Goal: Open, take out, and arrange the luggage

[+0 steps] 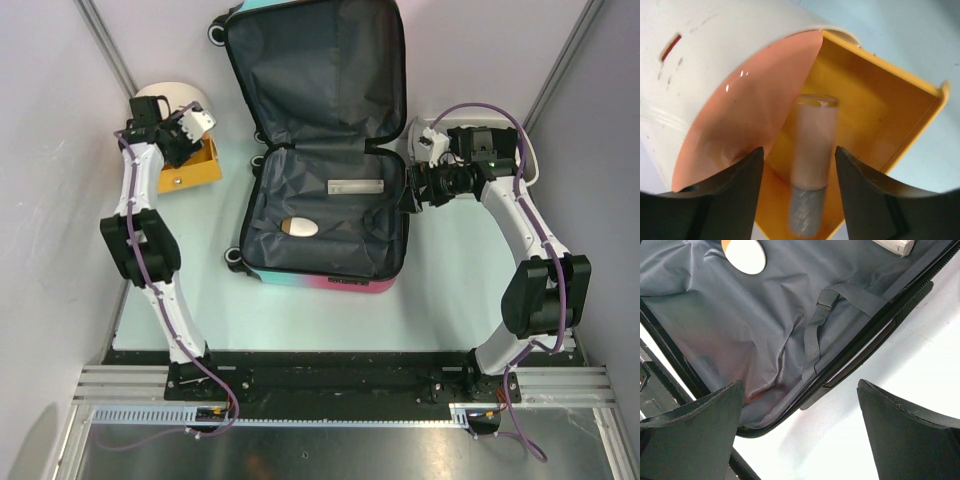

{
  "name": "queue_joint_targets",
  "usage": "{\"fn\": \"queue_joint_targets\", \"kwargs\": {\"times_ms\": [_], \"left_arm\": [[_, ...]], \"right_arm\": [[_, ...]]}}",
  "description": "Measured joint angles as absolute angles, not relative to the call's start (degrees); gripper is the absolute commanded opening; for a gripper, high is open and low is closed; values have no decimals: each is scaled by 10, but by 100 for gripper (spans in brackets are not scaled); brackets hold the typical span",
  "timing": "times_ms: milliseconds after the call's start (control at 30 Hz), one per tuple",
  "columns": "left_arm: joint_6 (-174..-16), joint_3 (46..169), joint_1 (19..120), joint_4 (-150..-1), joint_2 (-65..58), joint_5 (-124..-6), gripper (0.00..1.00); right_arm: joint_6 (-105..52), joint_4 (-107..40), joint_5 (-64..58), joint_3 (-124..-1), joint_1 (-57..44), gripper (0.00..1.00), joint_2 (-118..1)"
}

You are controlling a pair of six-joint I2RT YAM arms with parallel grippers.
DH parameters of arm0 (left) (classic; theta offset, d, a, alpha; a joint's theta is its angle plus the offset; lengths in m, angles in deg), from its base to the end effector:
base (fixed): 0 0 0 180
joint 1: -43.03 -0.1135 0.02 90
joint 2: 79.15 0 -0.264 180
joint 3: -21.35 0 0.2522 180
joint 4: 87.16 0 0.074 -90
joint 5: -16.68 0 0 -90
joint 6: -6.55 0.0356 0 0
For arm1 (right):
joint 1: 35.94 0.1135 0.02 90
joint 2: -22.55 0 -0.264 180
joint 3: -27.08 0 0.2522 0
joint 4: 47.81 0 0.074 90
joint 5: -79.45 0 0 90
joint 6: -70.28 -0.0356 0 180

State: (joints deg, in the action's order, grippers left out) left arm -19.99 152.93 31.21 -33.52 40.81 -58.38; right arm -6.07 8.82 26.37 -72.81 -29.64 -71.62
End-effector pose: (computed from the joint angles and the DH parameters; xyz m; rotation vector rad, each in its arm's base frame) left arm 0.4711 0.0892 0.3205 1.1228 2.0123 0.3863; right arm 0.3503 0.0602 0.3224 -0.6759 2.2483 0.7236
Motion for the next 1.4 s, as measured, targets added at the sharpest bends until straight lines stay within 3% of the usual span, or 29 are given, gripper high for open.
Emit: {"fn": "queue_joint_targets", "kwargs": {"times_ms": [100,367,633,800,967,1200,1400], "left_arm": [[-205,1539,313,-339,415,-588,75],[-221,1490,336,-352,347,-561,70],[-292,1469,479,-364,292,-442,60],[-344,1544,581,-372,395,-393,58],[-366,1630,651,-376,540,-386,63],[-349,1687,697,-372,659,-411,66],[-324,1719,716,-404,710,-481,63]], "right_arm": [[-61,88,264,-728,-297,100,-716],[-60,89,263,-728,-300,100,-716],[-60,89,261,-728,-305,100,-716],[-60,89,255,-728,-309,100,-716],[-60,89,248,-728,-316,100,-714],[-60,89,243,-720,-331,100,-695],[-60,90,243,-718,-337,100,-693]]}}
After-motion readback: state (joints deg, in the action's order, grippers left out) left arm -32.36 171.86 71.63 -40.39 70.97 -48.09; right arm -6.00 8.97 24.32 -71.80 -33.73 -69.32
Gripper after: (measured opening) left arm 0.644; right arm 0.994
